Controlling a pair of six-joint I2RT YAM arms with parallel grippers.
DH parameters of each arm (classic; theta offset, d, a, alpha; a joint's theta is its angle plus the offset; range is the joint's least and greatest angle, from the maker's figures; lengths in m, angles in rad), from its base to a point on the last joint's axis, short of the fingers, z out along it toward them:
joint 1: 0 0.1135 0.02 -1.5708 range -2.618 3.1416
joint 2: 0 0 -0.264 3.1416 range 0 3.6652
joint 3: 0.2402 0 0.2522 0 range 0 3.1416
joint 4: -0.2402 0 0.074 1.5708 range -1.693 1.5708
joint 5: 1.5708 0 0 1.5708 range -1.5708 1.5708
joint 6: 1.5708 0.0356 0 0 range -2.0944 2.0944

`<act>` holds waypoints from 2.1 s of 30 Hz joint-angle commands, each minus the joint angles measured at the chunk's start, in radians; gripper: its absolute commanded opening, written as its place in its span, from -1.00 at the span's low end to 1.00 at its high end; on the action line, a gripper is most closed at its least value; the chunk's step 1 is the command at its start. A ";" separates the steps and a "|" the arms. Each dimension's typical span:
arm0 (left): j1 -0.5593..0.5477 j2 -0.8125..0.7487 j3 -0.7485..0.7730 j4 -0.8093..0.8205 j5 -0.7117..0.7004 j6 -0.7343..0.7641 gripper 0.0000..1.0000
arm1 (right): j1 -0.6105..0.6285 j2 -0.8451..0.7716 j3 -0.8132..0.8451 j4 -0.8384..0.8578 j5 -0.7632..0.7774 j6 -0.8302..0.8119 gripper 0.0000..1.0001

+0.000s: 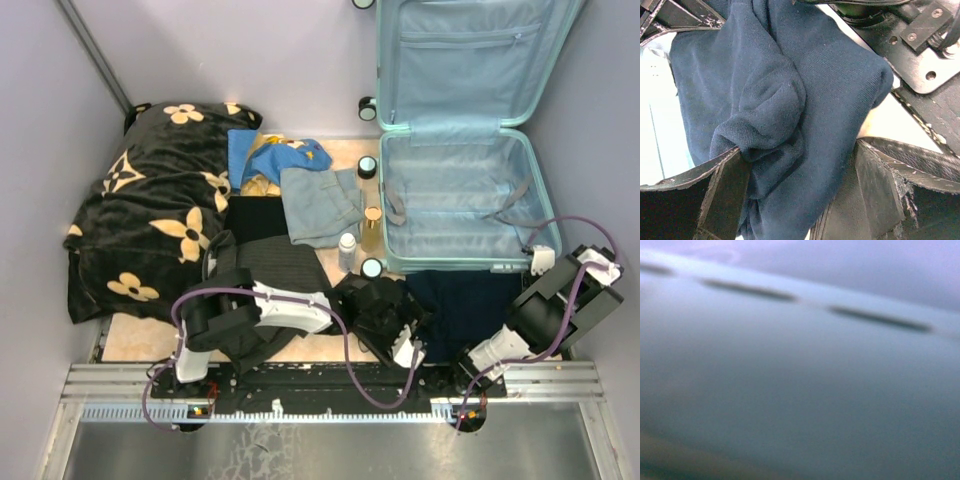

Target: Pack the luggage

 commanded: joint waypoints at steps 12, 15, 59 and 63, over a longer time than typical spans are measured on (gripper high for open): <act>-0.069 -0.135 -0.067 0.125 0.004 -0.027 1.00 | -0.001 0.045 0.025 -0.102 0.037 -0.010 -1.00; -0.071 -0.191 -0.075 0.095 0.026 -0.023 1.00 | -0.004 0.071 0.033 -0.103 0.038 -0.011 -1.00; -0.067 0.210 0.211 -0.151 -0.072 0.025 0.91 | -0.022 0.063 0.020 -0.108 0.022 0.004 -1.00; -0.079 0.265 0.249 -0.133 -0.113 0.009 0.59 | -0.022 0.030 0.015 -0.117 0.023 0.005 -1.00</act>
